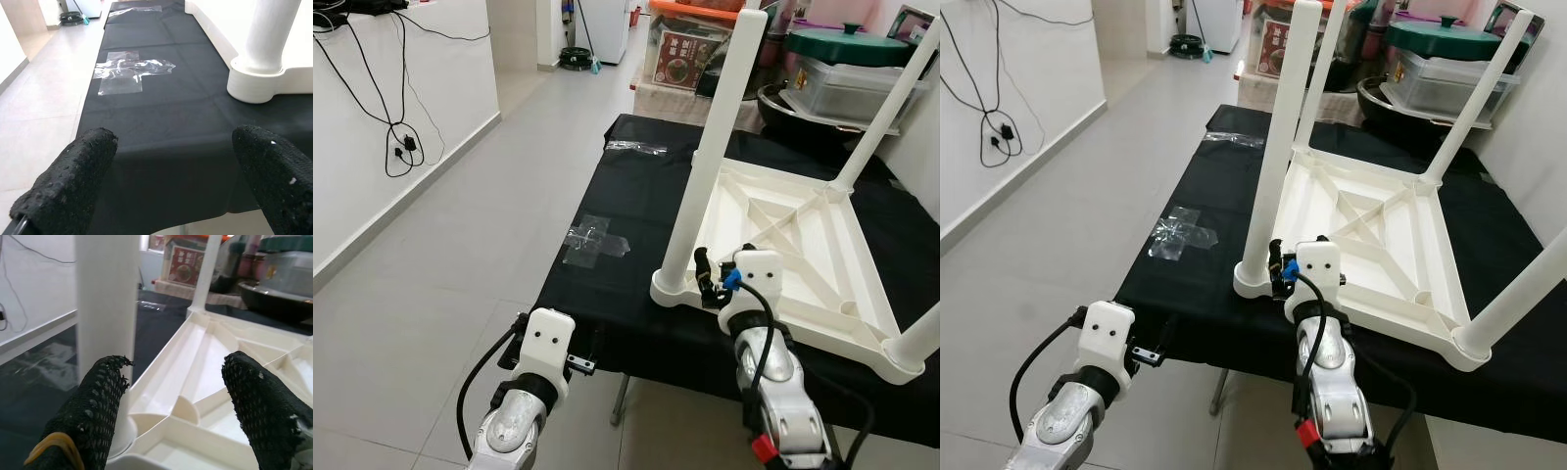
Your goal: Building children table
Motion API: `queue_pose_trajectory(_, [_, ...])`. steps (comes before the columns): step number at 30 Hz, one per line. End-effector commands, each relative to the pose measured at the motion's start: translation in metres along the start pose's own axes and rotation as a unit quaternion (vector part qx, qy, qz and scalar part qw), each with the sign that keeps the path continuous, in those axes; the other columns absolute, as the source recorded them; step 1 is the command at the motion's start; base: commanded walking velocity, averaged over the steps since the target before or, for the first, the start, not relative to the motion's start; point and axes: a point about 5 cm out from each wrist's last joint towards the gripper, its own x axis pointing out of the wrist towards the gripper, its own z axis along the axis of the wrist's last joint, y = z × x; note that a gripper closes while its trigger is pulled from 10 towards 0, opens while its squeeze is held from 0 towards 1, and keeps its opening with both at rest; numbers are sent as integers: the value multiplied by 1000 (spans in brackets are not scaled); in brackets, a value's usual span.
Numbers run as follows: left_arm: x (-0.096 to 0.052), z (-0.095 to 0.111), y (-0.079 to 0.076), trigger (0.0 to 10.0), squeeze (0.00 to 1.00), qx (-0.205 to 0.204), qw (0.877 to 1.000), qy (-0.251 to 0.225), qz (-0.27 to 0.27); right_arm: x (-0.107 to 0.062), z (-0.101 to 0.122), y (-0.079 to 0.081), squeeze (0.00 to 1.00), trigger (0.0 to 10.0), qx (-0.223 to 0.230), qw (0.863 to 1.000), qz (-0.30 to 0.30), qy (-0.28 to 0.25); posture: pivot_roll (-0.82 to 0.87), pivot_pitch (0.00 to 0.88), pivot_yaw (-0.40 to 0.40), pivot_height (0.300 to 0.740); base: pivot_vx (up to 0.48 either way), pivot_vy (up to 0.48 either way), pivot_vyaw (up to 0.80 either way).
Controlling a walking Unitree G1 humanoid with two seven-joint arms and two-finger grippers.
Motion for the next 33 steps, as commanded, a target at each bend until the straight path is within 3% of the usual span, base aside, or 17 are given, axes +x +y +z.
queue_pose_trajectory(1, [0,-3,-4,10000,0,6,1000,4,-9,-1,3,-1,0,10000,5,1000,0,-8,87,5,-106,740,0,-480,0])
queue_pose_trajectory(8, [2,-6,-3,10000,0,1,1000,12,-7,-2,-8,-2,0,10000,-5,1000,1,7,89,2,-103,740,0,-480,0])
queue_pose_trajectory(16, [3,-8,0,10000,0,-14,1000,15,-3,-21,-20,1,0,10000,-19,998,63,17,83,3,-101,740,0,0,0])
queue_pose_trajectory(29, [3,-7,-1,10000,0,-16,1000,14,-4,-19,-19,-1,0,10000,-36,997,70,8,82,3,-100,740,0,0,0])
queue_pose_trajectory(33, [3,-7,0,10000,0,-19,1000,14,-4,-20,-19,0,0,10000,-44,996,74,7,80,6,-100,740,0,0,-703])
